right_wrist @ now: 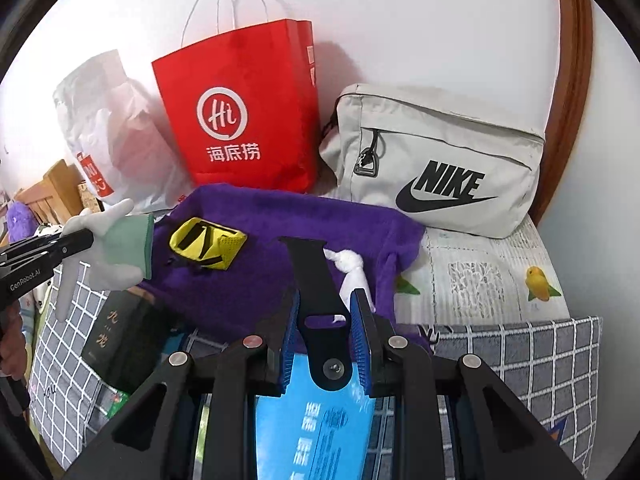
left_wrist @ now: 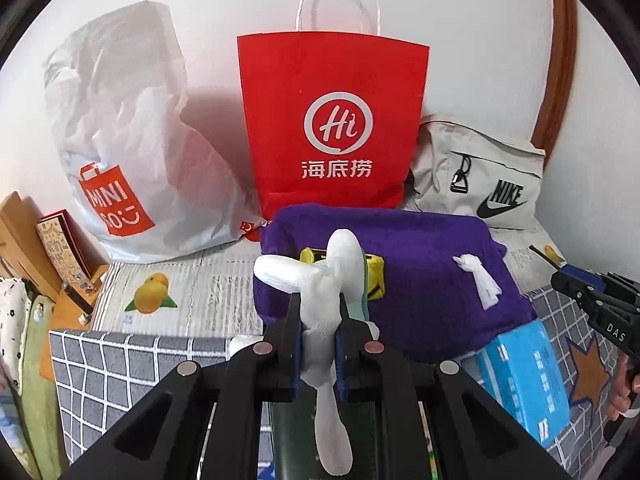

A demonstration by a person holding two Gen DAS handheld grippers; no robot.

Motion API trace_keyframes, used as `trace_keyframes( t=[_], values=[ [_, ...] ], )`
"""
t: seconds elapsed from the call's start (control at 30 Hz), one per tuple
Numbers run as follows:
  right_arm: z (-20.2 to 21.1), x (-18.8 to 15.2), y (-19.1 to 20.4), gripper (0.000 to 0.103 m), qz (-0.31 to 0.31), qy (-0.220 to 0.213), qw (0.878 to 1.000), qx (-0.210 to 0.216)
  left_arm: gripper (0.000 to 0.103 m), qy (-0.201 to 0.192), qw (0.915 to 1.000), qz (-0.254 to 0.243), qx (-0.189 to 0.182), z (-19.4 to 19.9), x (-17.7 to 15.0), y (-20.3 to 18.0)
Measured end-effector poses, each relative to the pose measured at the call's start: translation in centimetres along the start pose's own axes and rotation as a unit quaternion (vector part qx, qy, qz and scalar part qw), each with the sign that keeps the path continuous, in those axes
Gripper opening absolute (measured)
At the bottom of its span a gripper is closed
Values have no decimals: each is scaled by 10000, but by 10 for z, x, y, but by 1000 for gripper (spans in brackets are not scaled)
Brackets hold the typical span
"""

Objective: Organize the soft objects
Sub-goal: 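Carry the glove in the left tool while the right tool carries the strap to the towel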

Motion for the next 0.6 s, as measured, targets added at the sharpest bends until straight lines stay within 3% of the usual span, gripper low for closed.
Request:
trace_keyframes(
  t=[0.6],
  values=[
    [-68, 14, -2, 26, -33, 291, 9994, 172, 13, 278, 9995, -109, 72, -50, 20, -8]
  ],
)
Point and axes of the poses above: each gripper's, at about its wrist camera, not at the fingertips, and z roughly against the way its jaws point, y to its left, x to its top, the point moved 4 cm from there along -z, roughly the way its jaws point
